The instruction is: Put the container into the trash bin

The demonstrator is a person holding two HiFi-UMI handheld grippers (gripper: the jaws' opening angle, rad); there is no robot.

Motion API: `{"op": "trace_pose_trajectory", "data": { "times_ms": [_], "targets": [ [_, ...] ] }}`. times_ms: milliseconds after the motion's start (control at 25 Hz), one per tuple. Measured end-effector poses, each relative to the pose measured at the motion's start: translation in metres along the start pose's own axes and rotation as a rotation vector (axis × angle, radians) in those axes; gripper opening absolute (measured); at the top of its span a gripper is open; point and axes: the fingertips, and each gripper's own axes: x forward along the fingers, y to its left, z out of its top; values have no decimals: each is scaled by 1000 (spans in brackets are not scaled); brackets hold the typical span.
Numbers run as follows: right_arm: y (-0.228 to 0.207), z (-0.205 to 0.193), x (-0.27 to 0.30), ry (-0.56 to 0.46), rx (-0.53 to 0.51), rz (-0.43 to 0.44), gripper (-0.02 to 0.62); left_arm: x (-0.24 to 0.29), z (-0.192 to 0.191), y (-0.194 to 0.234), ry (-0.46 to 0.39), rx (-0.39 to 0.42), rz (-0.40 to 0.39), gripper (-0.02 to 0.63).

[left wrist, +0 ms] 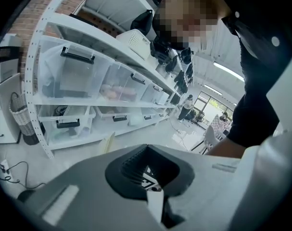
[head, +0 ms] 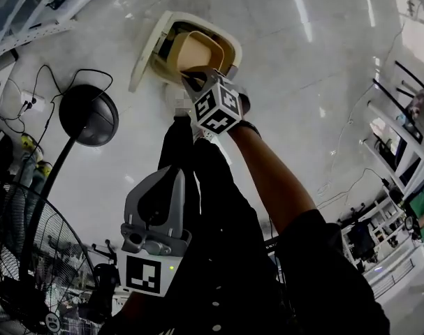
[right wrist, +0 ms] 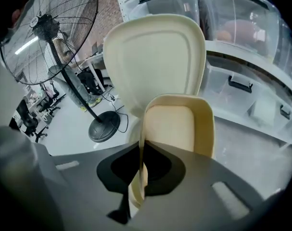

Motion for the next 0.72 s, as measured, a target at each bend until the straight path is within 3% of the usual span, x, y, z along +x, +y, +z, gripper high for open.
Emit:
{"op": "trace_pose_trajectory", "data": {
  "times_ms": [320,360,440,480,720],
  "targets": [
    [0,-17,26,50,0,3,28,1,-14,9,13,-27,10,0],
    [0,-18,29,57,-2,-5,43,0,-17,11,15,-29,10,0],
    [-1,-21,35,68,13,-15,200,-1,-21,12,18,-30,8,0],
    [-2,-23,37,72,25,-17,229,0,-22,12,18,-31,7,0],
    [0,-17,28,58,32,-30,216,-2,-19,7,5,-21,-3,0]
  ]
}}
